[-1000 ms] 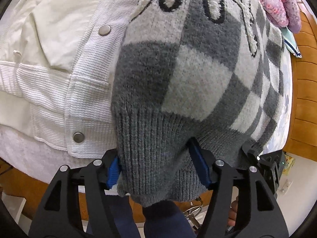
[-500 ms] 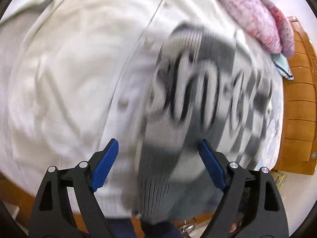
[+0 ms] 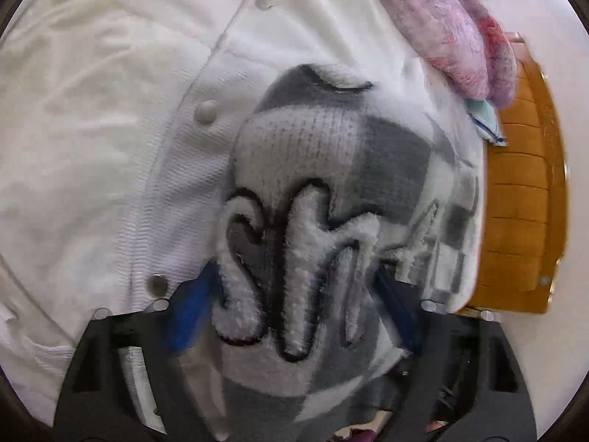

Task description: Fold large clothes

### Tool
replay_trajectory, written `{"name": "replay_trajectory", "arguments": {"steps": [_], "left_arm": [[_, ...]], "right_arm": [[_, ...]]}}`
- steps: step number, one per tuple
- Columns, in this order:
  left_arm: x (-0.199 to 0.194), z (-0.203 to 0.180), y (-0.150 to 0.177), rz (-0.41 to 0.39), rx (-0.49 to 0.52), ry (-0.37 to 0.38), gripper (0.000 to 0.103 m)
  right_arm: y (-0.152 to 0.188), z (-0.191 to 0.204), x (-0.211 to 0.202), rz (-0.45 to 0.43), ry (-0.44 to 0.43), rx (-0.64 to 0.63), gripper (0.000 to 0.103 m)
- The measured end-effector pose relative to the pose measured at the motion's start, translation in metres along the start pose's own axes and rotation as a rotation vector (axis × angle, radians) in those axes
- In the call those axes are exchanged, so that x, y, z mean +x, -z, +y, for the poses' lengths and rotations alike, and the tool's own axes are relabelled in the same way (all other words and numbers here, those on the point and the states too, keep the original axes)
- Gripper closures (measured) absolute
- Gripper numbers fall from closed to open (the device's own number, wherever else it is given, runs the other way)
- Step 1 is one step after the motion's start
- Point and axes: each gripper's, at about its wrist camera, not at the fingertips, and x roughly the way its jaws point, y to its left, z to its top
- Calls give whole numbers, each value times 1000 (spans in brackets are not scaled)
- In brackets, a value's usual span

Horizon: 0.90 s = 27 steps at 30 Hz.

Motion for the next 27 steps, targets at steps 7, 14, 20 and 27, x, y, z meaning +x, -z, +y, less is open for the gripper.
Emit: {"name": "replay_trajectory", "arguments": {"steps": [7, 14, 20, 27], "left_arm": [[-13, -30, 17, -62, 33, -7, 40], [31, -91, 47, -70, 26, 87, 41], [110, -193, 54, -32, 120, 137, 42], [187, -295, 76, 37, 268, 119, 42]], "right_arm": [[-11, 51, -50, -60, 82, -185, 69], [-55, 39, -123, -128, 124, -267, 69], [-91, -18, -187, -236, 198, -235, 69], [-123, -104, -240, -337, 263, -128, 69]]}}
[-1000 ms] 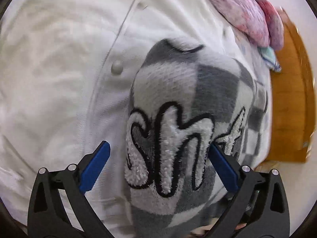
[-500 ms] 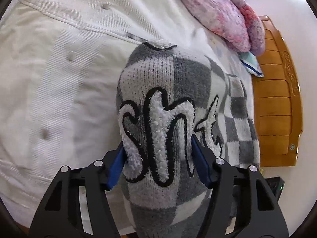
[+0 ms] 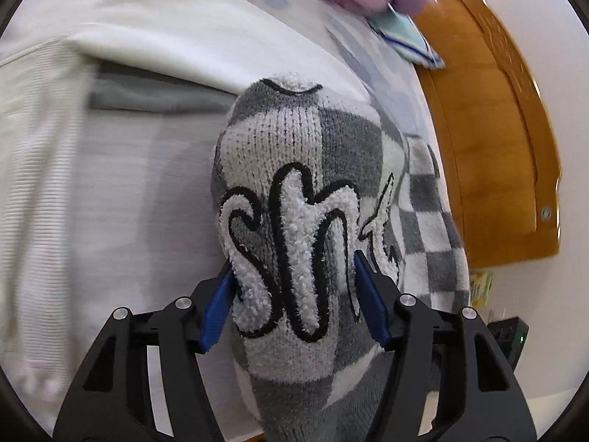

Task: Fold large clothes
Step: 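Lower the folded cardigan onto the bed beside the white jacket and release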

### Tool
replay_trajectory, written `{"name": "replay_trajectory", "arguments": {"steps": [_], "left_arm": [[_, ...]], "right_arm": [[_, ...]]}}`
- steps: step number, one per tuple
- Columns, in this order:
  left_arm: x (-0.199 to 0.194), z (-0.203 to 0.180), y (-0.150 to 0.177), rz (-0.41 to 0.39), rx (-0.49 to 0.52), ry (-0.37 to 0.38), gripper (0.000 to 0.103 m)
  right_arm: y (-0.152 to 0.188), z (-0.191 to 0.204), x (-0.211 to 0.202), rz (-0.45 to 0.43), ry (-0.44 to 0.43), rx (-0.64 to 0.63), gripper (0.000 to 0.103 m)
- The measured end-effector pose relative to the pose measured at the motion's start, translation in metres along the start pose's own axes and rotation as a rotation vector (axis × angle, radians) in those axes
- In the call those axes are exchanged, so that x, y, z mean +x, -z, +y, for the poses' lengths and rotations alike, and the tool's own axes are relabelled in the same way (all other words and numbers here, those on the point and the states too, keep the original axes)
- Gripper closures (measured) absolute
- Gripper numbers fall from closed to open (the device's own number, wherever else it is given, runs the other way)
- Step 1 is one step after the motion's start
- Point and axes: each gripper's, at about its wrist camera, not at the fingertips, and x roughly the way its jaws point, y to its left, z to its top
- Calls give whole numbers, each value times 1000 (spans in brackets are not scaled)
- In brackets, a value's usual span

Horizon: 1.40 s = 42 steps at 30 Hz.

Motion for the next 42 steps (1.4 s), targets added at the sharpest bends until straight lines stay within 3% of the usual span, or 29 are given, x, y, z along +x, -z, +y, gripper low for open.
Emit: {"name": "replay_trajectory", "arguments": {"steps": [5, 9, 15, 19, 24, 31, 37, 42], "left_arm": [[36, -17, 14, 48, 39, -91, 40], [32, -21, 11, 35, 48, -140, 29], [8, -29, 7, 18, 102, -264, 21], [-43, -34, 15, -37, 128, -358, 17], [-125, -38, 30, -144, 91, -460, 14], [-228, -53, 51, -266, 68, -537, 10], [-315, -61, 75, -347, 95, -581, 9], [-384, -66, 103, -419, 158, -554, 9]], "right_arm": [[-8, -50, 27, 81, 66, 62, 64], [-8, -55, 32, 89, 136, 88, 47], [-14, -20, 11, 105, 384, -109, 45], [-19, 24, -11, 75, 511, -282, 45], [-10, 108, -39, 39, 399, -456, 43], [28, 227, -75, -3, 218, -565, 37], [73, 307, -112, -66, 166, -635, 29], [128, 354, -150, -147, 144, -646, 20]]}}
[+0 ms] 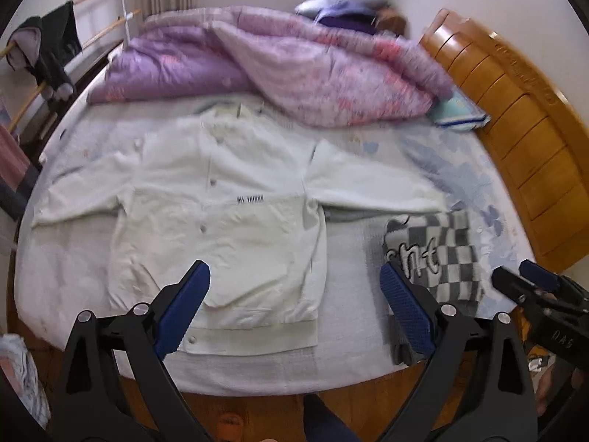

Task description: Fold large clothes

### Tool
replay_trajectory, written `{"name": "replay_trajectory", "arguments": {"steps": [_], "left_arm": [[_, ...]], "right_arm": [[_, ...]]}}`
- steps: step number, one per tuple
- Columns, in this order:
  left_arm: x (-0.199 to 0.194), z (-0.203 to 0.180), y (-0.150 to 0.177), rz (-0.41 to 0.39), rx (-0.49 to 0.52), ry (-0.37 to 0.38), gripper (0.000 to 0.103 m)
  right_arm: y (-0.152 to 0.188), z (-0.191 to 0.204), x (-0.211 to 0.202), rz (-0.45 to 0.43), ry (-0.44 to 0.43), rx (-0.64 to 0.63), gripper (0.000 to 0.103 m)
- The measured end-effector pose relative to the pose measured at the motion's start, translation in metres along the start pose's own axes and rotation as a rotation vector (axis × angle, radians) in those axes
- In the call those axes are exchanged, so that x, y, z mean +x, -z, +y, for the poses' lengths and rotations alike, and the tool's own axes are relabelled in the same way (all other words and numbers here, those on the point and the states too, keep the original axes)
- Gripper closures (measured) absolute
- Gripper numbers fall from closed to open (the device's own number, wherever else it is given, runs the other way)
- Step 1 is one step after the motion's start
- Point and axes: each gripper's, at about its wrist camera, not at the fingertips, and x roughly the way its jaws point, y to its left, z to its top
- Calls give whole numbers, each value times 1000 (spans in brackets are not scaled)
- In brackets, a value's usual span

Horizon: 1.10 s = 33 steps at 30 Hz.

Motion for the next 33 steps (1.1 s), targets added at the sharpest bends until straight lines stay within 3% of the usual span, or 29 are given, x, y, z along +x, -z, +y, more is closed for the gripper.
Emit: {"name": "replay_trajectory", "arguments": {"steps": [7, 15, 18, 25, 33], "left_arm": [[-110, 55, 21, -115, 72, 10, 9], [-220, 83, 50, -213, 142, 7, 6], [-256, 91, 60, -252, 127, 1, 6], [-315, 99, 77, -301, 137, -6, 5], [-355, 91, 88, -364, 157, -25, 5]], "right_arm": [[41, 96, -83, -105, 34, 3, 19], [74, 154, -183, -209, 51, 42, 17], [83, 168, -211, -247, 70, 20, 9], [102, 189, -252, -312, 71, -12, 9], [114, 189, -282, -365, 82, -22, 9]]}}
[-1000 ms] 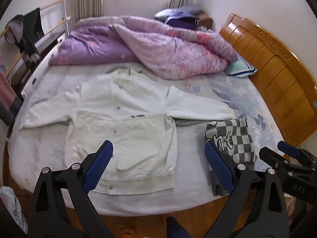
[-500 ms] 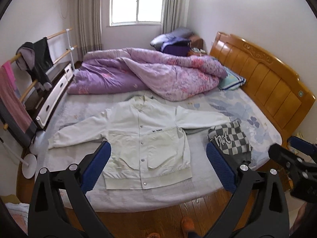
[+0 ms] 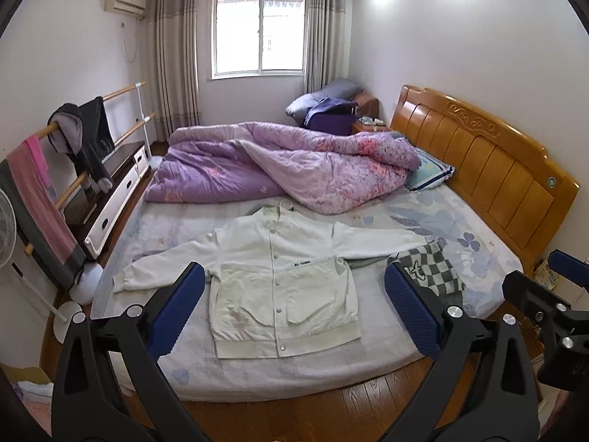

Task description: Fold large clothes

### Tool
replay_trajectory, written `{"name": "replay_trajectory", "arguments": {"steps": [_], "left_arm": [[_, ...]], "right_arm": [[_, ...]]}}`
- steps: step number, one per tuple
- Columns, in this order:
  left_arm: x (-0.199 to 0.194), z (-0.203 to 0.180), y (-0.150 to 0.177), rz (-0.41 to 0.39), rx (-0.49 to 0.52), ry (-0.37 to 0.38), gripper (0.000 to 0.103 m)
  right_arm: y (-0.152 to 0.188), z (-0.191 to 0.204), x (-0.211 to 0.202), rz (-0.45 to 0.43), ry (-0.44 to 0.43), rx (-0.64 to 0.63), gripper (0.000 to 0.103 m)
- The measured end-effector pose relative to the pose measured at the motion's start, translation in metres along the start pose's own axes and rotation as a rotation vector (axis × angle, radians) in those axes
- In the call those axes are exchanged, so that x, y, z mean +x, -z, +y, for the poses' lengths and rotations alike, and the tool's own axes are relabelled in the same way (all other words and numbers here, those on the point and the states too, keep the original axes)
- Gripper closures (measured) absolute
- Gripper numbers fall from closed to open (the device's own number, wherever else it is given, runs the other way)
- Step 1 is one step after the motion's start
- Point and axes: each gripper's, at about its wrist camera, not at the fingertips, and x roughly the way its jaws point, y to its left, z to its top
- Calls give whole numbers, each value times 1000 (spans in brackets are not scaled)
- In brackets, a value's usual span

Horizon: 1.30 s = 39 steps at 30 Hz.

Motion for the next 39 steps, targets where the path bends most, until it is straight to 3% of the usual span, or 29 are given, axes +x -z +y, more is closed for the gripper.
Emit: {"name": "replay_trajectory", "arguments": {"steps": [11, 39], "left_arm": [[-33, -20, -8, -40, 51, 8, 5], [-53, -17, -20, -87, 29, 2, 5]], "right_arm": [[-2, -1, -24, -70, 30, -40, 9], [-4, -1, -31, -81, -4, -41, 8]]}}
